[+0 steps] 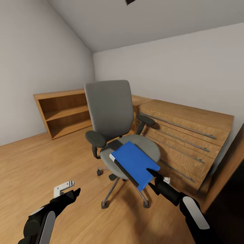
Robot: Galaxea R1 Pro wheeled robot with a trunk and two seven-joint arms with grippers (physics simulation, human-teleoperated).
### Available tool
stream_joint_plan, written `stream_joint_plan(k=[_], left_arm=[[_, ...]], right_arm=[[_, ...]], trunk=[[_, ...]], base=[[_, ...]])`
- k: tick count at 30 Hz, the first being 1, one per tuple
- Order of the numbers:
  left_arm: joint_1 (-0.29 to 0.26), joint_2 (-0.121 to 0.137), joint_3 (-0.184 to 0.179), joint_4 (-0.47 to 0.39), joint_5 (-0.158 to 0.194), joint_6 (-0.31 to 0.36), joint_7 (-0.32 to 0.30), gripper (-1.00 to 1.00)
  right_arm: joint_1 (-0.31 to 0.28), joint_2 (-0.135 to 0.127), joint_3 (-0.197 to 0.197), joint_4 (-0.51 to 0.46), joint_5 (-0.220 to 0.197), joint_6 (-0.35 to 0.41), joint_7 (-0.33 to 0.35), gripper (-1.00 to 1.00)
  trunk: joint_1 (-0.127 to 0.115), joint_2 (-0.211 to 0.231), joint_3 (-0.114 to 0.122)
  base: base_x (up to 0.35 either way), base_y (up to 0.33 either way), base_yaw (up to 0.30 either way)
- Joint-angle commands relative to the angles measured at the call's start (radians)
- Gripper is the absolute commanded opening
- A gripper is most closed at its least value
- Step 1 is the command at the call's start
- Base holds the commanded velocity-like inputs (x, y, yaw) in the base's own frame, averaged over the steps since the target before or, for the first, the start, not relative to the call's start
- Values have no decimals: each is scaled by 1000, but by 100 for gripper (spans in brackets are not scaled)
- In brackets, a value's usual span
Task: In the bedroom, organize the workspace by keeping the computer under the desk, ensuring the monitor is on the desk, placing the keyboard on the desk next to the monitor, placing the mouse on the desk next to the keyboard, moving the folder from the swivel chair onto the desk next to the mouse, stacking the notebook on top of the folder with the pen on top of the notebook, and positioning the swivel chair next to the desk.
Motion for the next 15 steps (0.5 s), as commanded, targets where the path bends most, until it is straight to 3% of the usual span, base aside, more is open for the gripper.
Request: stream_joint_plan(k=[1,14,15], left_arm=[[-1,-1,1,-1,11,5,7,100],[-1,-1,1,-1,11,10,7,100],[-1,-1,1,-1,11,10,7,100]], right_arm=[[-1,0,-2,0,1,5,3,100],[-1,0,-2,0,0,6,3,100],[-1,0,-2,0,0,6,3,-100]], trunk=[[0,0,-1],[0,0,-1],[0,0,-1]], base=[[149,0,0],[34,0,0],[3,0,0]])
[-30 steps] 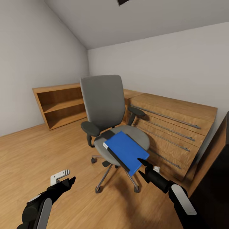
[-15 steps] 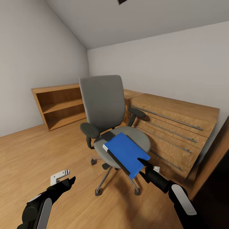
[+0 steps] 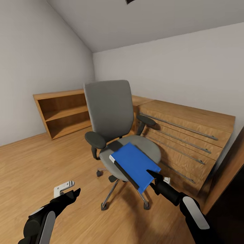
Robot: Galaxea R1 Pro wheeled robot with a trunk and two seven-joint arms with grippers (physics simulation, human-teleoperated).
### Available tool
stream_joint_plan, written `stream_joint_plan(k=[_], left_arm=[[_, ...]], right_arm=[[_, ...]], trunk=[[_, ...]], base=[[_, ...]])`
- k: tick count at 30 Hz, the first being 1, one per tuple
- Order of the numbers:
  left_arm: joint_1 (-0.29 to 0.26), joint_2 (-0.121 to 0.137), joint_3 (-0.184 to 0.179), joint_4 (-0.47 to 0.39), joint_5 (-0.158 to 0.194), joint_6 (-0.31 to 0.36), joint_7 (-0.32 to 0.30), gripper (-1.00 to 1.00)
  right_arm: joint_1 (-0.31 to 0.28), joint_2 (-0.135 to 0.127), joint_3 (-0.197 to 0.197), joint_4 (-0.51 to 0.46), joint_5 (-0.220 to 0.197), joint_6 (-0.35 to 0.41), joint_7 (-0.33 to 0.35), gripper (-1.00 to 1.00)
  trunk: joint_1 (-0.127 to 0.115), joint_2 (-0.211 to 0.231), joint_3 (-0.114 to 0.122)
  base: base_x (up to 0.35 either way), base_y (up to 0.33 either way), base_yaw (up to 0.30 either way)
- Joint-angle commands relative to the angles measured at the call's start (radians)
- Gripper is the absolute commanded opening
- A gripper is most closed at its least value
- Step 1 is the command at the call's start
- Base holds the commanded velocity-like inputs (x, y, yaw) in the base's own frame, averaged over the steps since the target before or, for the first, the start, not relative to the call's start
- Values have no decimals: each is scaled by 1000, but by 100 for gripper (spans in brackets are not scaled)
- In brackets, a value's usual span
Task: In the bedroom, organize the workspace by keeping the computer under the desk, ensuring the monitor is on the desk, placing the keyboard on the desk next to the monitor, placing the mouse on the desk next to the keyboard, moving the folder from the swivel chair onto the desk next to the mouse, stacking the notebook on top of the folder with the pen on top of the notebook, and positioning the swivel chair next to the desk.
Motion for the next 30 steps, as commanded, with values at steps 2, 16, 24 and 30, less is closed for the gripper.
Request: stream_joint_plan(k=[2,16,24,30], left_arm=[[-1,-1,1,-1,11,5,7,100],[-1,-1,1,-1,14,8,7,100],[-1,-1,1,-1,12,5,7,100],[-1,-1,1,-1,12,4,7,100]], right_arm=[[-1,0,-2,0,1,5,3,-100],[-1,-3,-3,-3,2,5,5,-100],[-1,-3,-3,-4,1,5,9,-100],[-1,-3,-8,-8,2,2,9,-100]], trunk=[[0,0,-1],[-1,0,7],[-5,2,38],[-7,3,61]], base=[[2,0,0],[0,0,0],[0,0,0],[0,0,0]])
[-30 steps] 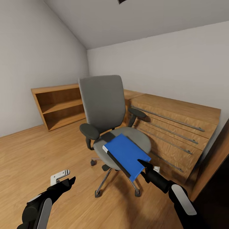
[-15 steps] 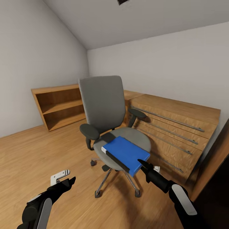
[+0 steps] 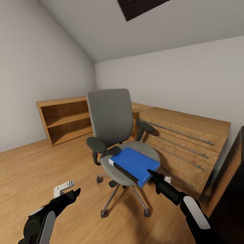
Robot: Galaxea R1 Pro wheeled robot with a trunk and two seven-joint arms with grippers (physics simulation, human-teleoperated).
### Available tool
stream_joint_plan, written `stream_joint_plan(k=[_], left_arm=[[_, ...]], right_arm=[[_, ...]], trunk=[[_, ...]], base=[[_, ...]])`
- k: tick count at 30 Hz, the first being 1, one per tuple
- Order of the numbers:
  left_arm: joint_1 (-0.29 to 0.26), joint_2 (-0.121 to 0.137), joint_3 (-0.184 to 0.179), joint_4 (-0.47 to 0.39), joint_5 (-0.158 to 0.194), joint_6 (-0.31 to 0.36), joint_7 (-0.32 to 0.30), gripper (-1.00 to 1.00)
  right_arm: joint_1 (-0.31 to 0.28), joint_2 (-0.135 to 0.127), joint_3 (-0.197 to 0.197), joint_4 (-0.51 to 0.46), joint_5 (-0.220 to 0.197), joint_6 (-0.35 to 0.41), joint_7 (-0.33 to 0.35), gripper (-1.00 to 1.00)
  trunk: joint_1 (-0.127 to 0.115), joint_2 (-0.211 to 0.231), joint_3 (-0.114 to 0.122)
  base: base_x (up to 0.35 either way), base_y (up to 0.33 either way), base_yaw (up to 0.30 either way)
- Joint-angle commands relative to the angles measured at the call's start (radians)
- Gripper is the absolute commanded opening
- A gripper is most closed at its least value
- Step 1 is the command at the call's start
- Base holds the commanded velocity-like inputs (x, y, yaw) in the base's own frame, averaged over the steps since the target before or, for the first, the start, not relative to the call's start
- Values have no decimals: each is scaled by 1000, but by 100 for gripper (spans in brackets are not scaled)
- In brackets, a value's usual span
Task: In the bedroom, organize the workspace by keeping the computer under the desk, ensuring the monitor is on the desk, placing the keyboard on the desk next to the monitor, placing the mouse on the desk next to the keyboard, moving the folder from the swivel chair onto the desk next to the mouse, stacking the notebook on top of the folder with the pen on top of the notebook, and positioning the swivel chair next to the desk.
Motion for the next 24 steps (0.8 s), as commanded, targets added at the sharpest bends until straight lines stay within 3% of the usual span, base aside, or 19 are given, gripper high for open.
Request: stream_joint_plan(k=[1,7,9,15,24], left_arm=[[-1,-1,1,-1,11,5,7,100],[-1,-1,1,-1,11,4,7,100],[-1,-1,1,-1,11,4,7,100],[-1,-1,1,-1,11,3,7,100],[-1,-1,1,-1,10,3,7,100]], right_arm=[[-1,0,-3,0,2,4,3,-100],[-1,0,-8,-1,3,-2,2,-100],[-1,0,-10,-2,4,-16,1,-100],[-1,0,-10,-39,4,-162,-6,-100],[3,2,-9,-125,6,-188,-8,-100]], trunk=[[-1,0,3],[-4,2,26],[-11,16,32],[-34,58,51],[-69,121,79]], base=[[0,0,0],[0,0,0],[0,0,0],[0,0,0],[0,0,0]])
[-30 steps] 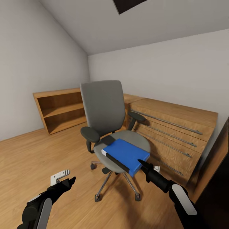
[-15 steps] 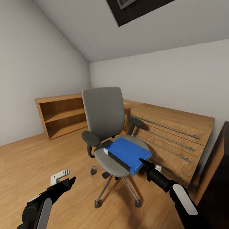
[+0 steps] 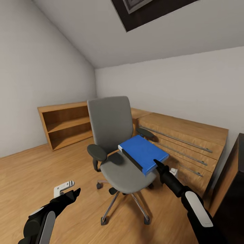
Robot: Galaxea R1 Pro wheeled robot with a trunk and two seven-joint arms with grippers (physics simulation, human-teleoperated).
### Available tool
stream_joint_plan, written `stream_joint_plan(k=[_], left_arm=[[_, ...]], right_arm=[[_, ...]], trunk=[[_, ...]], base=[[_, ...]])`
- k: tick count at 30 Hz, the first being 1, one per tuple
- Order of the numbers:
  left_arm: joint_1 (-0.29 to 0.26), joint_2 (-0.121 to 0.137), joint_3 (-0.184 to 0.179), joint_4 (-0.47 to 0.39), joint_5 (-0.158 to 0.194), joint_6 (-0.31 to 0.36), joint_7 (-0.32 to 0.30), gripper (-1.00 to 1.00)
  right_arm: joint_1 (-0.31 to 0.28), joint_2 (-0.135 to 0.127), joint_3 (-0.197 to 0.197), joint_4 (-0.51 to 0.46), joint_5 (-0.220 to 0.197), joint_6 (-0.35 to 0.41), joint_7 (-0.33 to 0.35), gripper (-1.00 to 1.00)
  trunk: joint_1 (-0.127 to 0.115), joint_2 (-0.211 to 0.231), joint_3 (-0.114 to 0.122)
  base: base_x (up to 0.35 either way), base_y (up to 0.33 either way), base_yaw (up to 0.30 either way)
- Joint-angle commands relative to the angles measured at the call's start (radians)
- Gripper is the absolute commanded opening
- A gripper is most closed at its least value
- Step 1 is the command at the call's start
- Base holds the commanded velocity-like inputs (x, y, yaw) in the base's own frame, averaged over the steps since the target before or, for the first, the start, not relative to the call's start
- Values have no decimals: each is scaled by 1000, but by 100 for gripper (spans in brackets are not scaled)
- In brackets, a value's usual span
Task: In the bedroom, organize the workspace by keeping the computer under the desk, ensuring the monitor is on the desk, placing the keyboard on the desk next to the monitor, placing the mouse on the desk next to the keyboard, moving the folder from the swivel chair onto the desk next to the mouse, stacking the notebook on top of the folder with the pen on top of the notebook, and positioning the swivel chair next to the desk.
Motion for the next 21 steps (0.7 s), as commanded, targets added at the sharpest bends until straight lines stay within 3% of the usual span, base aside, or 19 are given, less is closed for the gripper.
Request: stream_joint_plan(k=[1,6,13,15,17,18,21], left_arm=[[-1,-1,1,-1,11,5,7,100],[-1,-1,1,-1,10,5,7,100],[-1,-1,1,-1,10,5,7,100],[-1,-1,1,-1,11,5,8,100],[-1,-1,1,-1,11,5,8,100],[-1,-1,1,0,11,5,8,100],[-1,-1,1,0,11,7,9,100]], right_arm=[[0,0,-2,-19,-2,5,1,-100],[11,-1,-2,-116,-2,6,-6,-100],[121,-3,-3,-372,-2,15,-60,-100],[131,-7,-10,-387,-2,15,-47,-100],[134,-15,-14,-392,-2,16,-42,-100],[136,-38,-15,-395,-3,19,-37,-100],[137,-75,-16,-396,-5,25,-19,-100]], trunk=[[-4,7,2],[-23,42,18],[-50,91,40],[-58,105,46],[-65,119,52],[-69,126,55],[-81,147,65]], base=[[0,0,0],[0,0,0],[0,0,0],[0,0,0],[0,0,0],[0,0,0],[0,0,0]])
